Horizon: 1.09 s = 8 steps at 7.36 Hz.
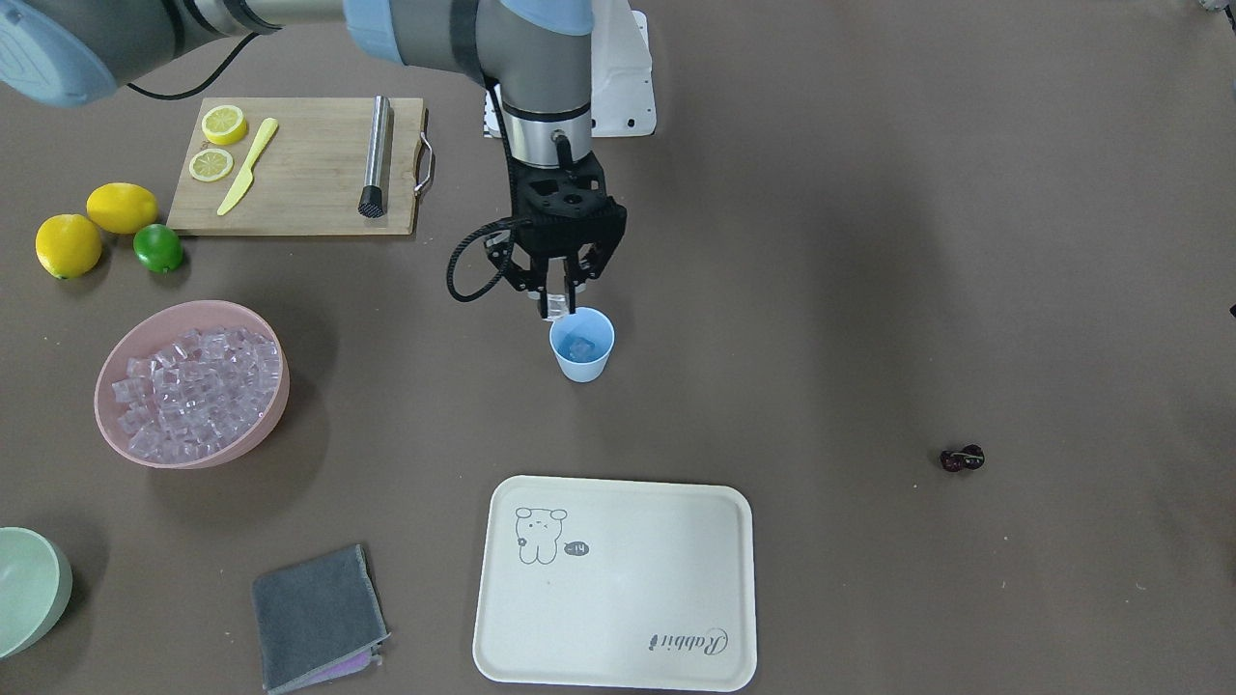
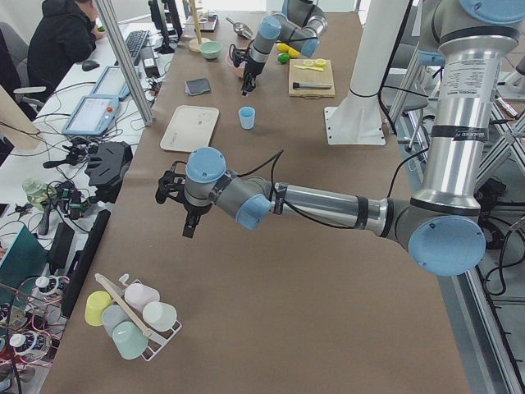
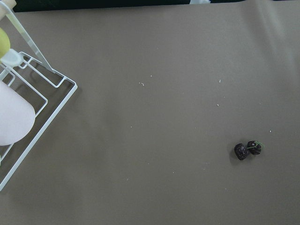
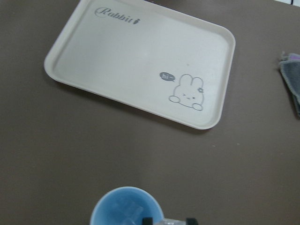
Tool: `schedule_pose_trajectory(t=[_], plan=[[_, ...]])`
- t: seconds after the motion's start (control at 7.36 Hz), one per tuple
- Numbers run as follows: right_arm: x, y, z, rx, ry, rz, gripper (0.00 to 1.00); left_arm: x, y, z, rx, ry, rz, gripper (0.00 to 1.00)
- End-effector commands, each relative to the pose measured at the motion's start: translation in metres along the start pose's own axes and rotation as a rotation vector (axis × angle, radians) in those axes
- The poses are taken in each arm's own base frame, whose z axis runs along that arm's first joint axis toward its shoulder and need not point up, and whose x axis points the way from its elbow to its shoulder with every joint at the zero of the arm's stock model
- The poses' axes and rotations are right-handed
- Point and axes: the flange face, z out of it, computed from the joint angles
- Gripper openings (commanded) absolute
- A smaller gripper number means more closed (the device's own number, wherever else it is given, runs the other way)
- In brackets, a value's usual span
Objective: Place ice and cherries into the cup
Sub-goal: 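Carry the ice cube with the right gripper to the blue cup and release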
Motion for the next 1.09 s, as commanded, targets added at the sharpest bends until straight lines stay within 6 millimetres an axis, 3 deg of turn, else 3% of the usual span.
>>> schedule_pose_trajectory(t=[0.0, 0.27, 0.54, 0.81, 0.95], plan=[[-0.012, -0.002, 0.027, -0.009, -0.045, 0.021, 0.0, 0.005, -0.007, 0.004, -0.003, 0.003, 0.007, 0.98], [0.008, -0.019, 0.034, -0.01, -0.018, 0.025, 0.0, 0.007, -0.007, 0.009, -0.01, 0.006, 0.005, 0.98], [0.014, -0.014, 0.04, -0.018, -0.012, 0.018, 0.0, 0.014, -0.015, 0.028, -0.039, 0.013, 0.013, 0.97], [0.014, -0.009, 0.046, -0.026, -0.002, 0.015, 0.01, 0.02, -0.017, 0.026, -0.032, 0.018, 0.021, 0.98], [0.018, -0.004, 0.052, -0.031, 0.004, 0.011, 0.23, 0.022, -0.017, 0.025, -0.029, 0.019, 0.026, 0.98]])
